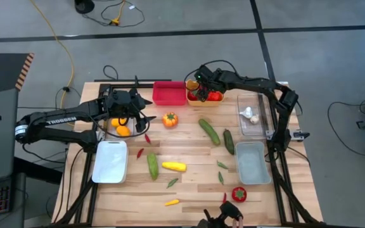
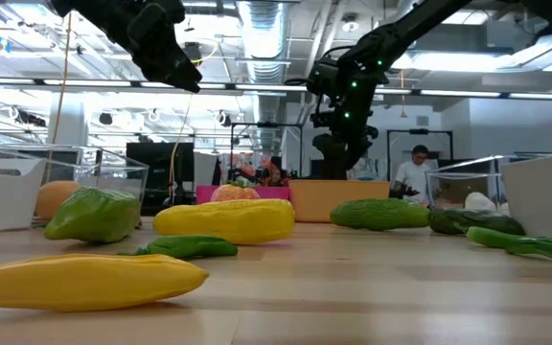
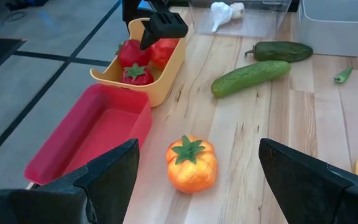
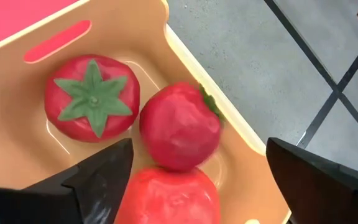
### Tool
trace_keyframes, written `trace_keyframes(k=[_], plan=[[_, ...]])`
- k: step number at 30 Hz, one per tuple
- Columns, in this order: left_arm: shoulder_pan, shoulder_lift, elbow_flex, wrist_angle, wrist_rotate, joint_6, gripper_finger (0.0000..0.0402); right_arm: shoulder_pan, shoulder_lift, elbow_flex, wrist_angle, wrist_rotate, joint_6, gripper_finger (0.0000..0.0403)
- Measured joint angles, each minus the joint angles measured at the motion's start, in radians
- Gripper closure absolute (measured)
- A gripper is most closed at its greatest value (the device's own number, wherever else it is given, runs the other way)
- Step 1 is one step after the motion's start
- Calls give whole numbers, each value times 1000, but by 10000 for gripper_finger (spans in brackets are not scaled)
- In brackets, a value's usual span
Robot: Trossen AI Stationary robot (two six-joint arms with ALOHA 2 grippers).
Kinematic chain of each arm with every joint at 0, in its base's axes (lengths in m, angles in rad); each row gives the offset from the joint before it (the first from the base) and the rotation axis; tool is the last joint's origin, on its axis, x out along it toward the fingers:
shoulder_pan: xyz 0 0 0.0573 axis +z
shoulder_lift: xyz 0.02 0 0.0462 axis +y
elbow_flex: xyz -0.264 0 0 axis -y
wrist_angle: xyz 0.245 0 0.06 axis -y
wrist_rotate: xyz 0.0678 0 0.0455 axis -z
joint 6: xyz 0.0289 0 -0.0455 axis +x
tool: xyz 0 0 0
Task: Sort produce into baskets
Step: Put the red tomato into the yellow bin, then put the yellow tomato into the yellow bin
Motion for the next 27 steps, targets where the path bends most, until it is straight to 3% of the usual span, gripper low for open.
trace_keyframes(k=[12,21,27], plan=[[0,0,0,16,-9,-72,84,9,-36,0,-75,1,26,16],[0,0,0,31,-7,-62,82,77,-199,0,-112,5,27,15],[0,18,0,26,-5,-89,55,155,-325,0,-165,5,30,14]])
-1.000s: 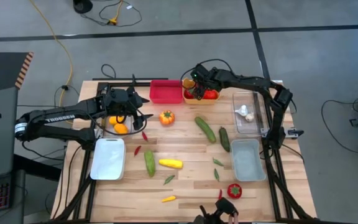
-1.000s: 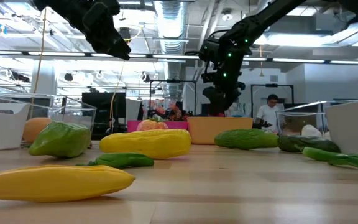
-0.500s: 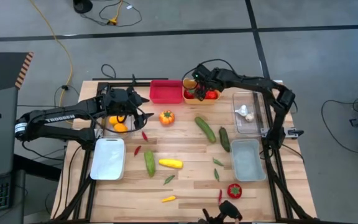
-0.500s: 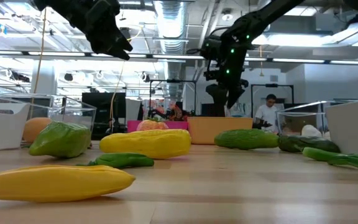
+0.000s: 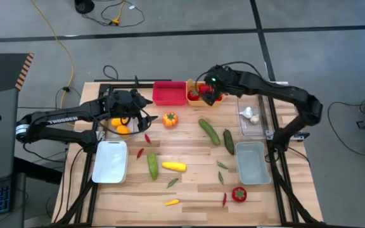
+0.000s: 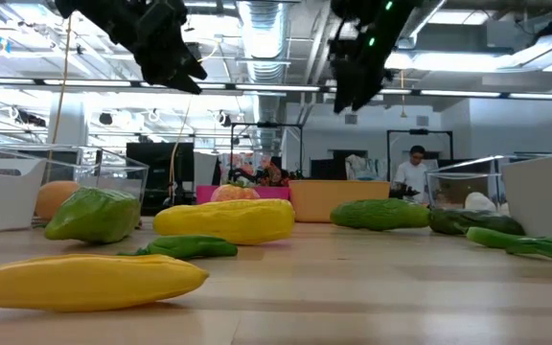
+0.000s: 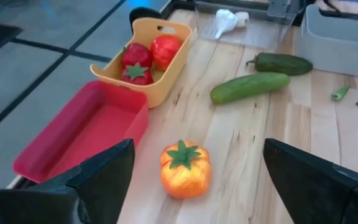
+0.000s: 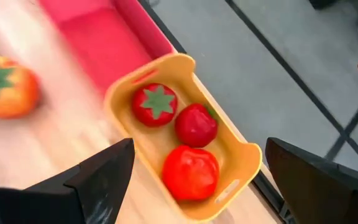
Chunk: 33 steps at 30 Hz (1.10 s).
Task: Sort produce into baskets
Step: Put the yellow tomato into the yellow bin
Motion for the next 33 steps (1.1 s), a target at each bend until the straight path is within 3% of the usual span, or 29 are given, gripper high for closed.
trace_keyframes(k=[7,14,22,26,33], plan=[[0,105,0,39,5,-10,6,115,-152,-41,-45,2,49,14],[0,205,13,189,7,-82,7,219,-282,-173,-36,3,135,14],[0,304,110,195,58,-91,7,337,-349,-325,30,4,233,14],[0,388,177,181,51,-83,8,388,-352,-390,140,4,235,14],[0,544,318,-29,18,-66,8,459,-346,-462,242,7,235,14]])
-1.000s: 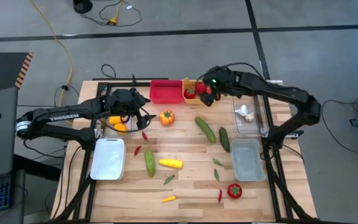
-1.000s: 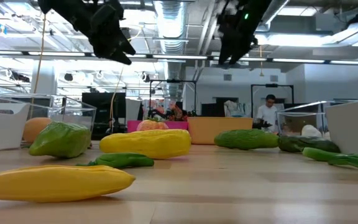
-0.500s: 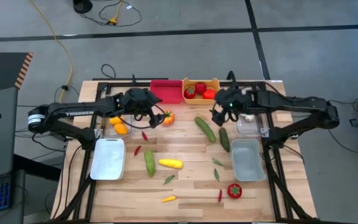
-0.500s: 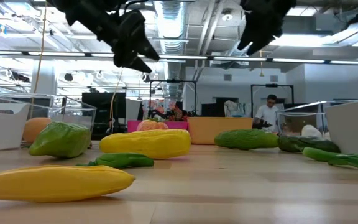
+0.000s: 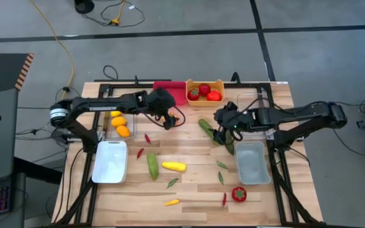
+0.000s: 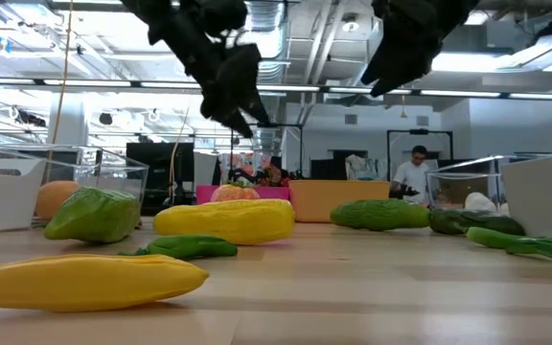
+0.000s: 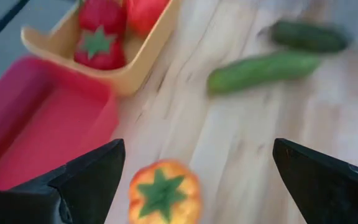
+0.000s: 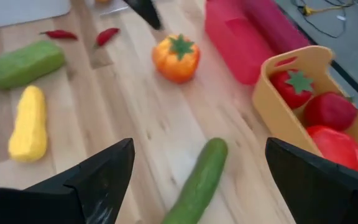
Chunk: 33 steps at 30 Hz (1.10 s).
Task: Sort produce into baskets
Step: Put the yellow tomato into the yellow bin
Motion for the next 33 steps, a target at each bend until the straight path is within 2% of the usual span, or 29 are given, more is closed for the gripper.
trace_keyframes(k=[4,14,21,33], plan=[[0,81,44,-72,-78,1,8,28,0,-19,14,0,5,14],[3,210,61,-112,-109,15,8,84,0,-21,14,-1,24,14],[6,227,61,-137,-151,30,8,106,0,-21,14,-1,26,14],[6,227,59,-150,-138,10,8,109,0,-21,14,-1,26,14]])
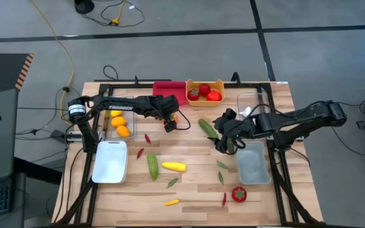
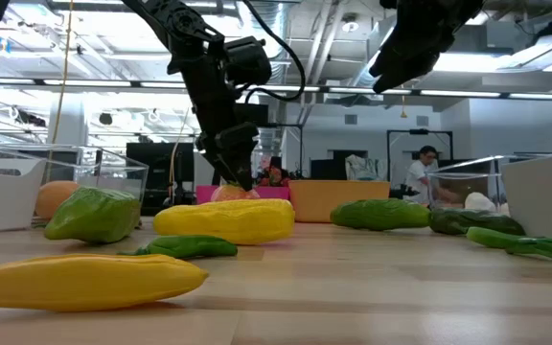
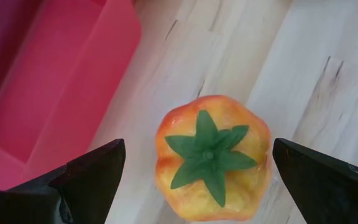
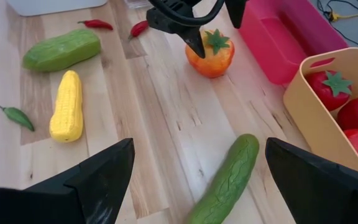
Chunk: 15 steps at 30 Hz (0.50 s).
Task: Sort produce into baskets
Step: Put the yellow tomato into the yellow bin
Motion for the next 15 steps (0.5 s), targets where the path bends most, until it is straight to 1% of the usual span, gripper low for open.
trace_keyframes(k=[3,12,15], plan=[[0,1,0,-15,0,-1,8,0,0,0,0,0,0,14],[0,95,-1,-7,5,1,8,0,0,0,-1,-3,-2,14],[0,107,-1,-10,5,3,11,0,0,0,-1,-3,-3,14]])
